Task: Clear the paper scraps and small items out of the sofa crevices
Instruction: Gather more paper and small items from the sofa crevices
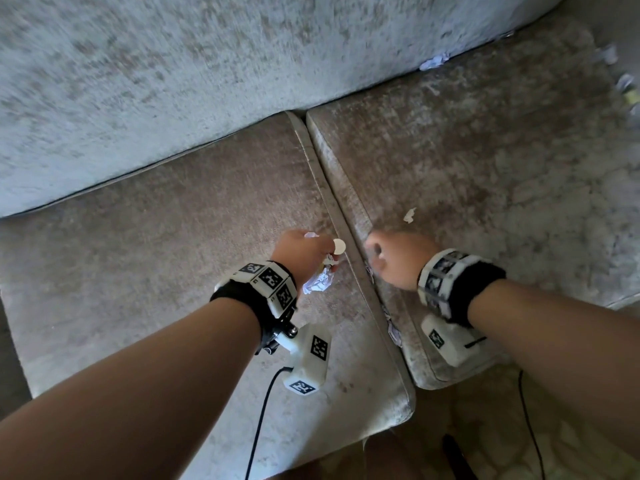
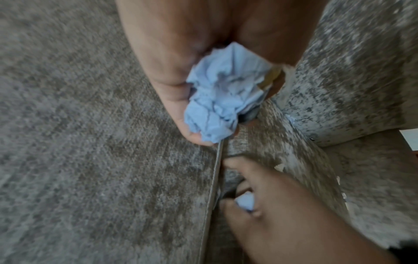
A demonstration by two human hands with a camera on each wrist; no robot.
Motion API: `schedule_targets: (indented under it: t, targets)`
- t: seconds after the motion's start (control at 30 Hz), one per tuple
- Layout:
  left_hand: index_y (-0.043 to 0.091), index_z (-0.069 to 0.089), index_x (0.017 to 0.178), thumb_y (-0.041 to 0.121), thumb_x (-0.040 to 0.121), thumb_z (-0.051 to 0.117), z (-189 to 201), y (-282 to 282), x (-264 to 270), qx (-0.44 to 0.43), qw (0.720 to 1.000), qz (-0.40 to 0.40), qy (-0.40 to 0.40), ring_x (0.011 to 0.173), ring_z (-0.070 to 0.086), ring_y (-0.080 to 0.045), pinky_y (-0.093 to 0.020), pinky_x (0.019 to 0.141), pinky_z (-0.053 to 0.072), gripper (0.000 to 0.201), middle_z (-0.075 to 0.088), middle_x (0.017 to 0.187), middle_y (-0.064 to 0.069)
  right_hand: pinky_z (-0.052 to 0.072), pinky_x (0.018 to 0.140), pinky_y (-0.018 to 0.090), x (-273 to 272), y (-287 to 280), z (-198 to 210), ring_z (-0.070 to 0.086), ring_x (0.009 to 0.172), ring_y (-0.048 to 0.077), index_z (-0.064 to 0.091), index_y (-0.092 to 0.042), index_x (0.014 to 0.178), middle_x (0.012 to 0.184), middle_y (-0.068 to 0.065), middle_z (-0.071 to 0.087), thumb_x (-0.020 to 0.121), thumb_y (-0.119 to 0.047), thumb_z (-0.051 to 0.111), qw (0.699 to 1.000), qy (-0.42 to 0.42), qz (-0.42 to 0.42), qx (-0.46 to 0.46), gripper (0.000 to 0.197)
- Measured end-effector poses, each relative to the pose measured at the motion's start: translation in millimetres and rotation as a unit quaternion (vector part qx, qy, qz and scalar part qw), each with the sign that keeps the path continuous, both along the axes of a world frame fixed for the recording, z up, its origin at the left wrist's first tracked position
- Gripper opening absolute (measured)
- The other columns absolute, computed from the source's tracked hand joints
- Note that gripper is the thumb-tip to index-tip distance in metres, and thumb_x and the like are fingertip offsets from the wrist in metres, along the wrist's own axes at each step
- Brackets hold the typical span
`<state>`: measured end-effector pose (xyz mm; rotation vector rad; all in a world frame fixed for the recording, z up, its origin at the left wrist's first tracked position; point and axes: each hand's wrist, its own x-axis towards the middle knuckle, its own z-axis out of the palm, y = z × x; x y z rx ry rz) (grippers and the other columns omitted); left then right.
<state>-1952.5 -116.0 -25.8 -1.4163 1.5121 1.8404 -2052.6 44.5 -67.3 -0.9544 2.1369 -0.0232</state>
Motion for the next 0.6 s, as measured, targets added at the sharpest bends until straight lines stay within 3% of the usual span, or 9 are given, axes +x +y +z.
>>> schedule_targets:
  t: [0.07,0.13,0.23,0.37,0.53,0.6]
  targets:
    - [0.007,0.067,0.053,0.005,0.065,0.063,-2.2,-0.4,1.3,-0.005,1.0,-0.004,-0.001,0.067,0.065,-0.03,-0.05,0.077,0.054,0.013,0.068,0.059,-0.012,0.038,0.046,0.027,20.7,0.4,-2.0,0.055,0.059,0.019,0.038,-0.015,0.137,0.095,0.003,0.068,0.092,-0.02,0.047,0.987,0.079,0.125,0.057,0.046]
    - [0.004,0.066,0.061,0.002,0.07,0.063,-4.2,0.2,2.7,-0.008,1.0,-0.003,0.002,0.067,0.065,-0.031,-0.05,0.079,0.055,0.01,0.068,0.058,-0.011,0.031,0.044,0.027,34.8,0.6,-5.9,0.057,0.059,0.022,0.029,-0.006,0.143,0.097,0.006,0.069,0.089,-0.011,0.046,0.971,0.144,0.177,0.071,0.057]
    - [0.0,0.063,0.068,-0.002,0.075,0.062,-7.0,0.8,2.5,-0.002,1.0,-0.003,0.001,0.063,0.063,-0.03,-0.047,0.075,0.054,0.007,0.065,0.053,-0.009,0.036,0.051,0.029,37.2,-3.8,-13.7,0.067,0.072,0.026,0.039,-0.005,0.134,0.088,0.004,0.069,0.088,-0.006,0.047,0.964,0.173,0.184,0.087,0.046]
    - [-0.002,0.062,0.073,-0.002,0.078,0.062,-8.1,0.1,-0.3,0.007,1.0,0.005,-0.007,0.061,0.061,-0.028,-0.042,0.07,0.052,0.004,0.064,0.052,-0.007,0.042,0.055,0.029,37.3,-4.1,-22.2,0.07,0.074,0.028,0.056,-0.012,0.118,0.08,0.003,0.071,0.088,-0.008,0.048,0.968,0.178,0.166,0.067,0.031]
    - [-0.004,0.061,0.071,-0.004,0.075,0.061,-10.9,0.8,0.4,0.008,1.0,0.007,-0.01,0.055,0.057,-0.027,-0.043,0.068,0.05,0.004,0.061,0.054,-0.013,0.036,0.055,0.03,33.4,-1.4,-26.1,0.068,0.078,0.03,0.052,-0.011,0.118,0.085,0.005,0.07,0.094,-0.01,0.041,0.973,0.145,0.173,0.043,0.026]
    - [-0.005,0.061,0.074,-0.005,0.076,0.06,-11.5,2.0,1.3,0.005,1.0,0.01,-0.009,0.051,0.058,-0.026,-0.041,0.067,0.05,0.003,0.061,0.055,-0.013,0.037,0.052,0.031,32.0,0.8,-20.5,0.065,0.073,0.031,0.051,-0.014,0.107,0.078,0.003,0.066,0.093,-0.016,0.042,0.985,0.112,0.133,0.017,0.016]
